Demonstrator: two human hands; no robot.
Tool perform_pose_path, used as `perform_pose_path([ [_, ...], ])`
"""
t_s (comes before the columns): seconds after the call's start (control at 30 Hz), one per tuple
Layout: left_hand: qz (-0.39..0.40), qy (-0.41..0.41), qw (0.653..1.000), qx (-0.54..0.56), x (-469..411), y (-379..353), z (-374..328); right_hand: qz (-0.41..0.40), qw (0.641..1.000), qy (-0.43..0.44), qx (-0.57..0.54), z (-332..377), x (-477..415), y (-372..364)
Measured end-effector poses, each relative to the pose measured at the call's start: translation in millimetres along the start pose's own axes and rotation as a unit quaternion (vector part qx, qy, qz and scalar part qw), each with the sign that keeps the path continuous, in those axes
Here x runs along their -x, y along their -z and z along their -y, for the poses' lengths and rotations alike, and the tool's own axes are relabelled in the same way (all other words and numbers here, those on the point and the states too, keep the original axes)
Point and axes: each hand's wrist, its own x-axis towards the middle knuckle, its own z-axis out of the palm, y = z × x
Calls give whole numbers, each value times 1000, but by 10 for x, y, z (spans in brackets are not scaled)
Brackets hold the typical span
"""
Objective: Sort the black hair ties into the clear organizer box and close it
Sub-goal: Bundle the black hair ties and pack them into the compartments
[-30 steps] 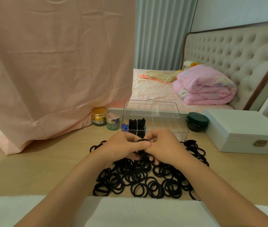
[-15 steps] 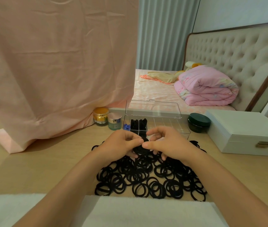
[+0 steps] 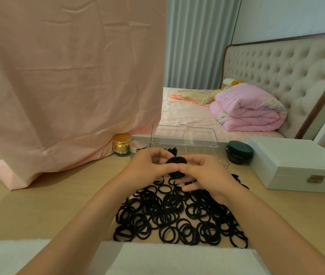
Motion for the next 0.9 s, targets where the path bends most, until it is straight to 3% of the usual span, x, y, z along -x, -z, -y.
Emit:
perform_pose_path([
  [0.1, 3, -12, 1000, -29, -137, 45, -139, -43, 999, 19, -19, 59, -32, 23],
  [0.23, -45, -39, 993, -102, -386, 72, -184, -120, 988, 47, 85, 166, -225, 148],
  [0.3, -63, -52, 981, -179, -511, 77, -68, -139, 978, 62, 145, 223, -363, 208],
  [0.43, -15, -72, 934, -349, -629, 20, 243, -119, 958, 37, 258, 242, -670, 239],
  [0.5, 10, -64, 917, -393, -640, 3, 331, -120, 927, 22, 354, 219, -827, 220],
  [0.63, 22, -40, 918, -394, -665, 20, 422, -105, 830, -17, 548, 228, -1048, 127],
  [0.9, -1, -69, 924, -375, -681, 38, 454, -75, 691, -79, 714, 287, -1269, -106],
])
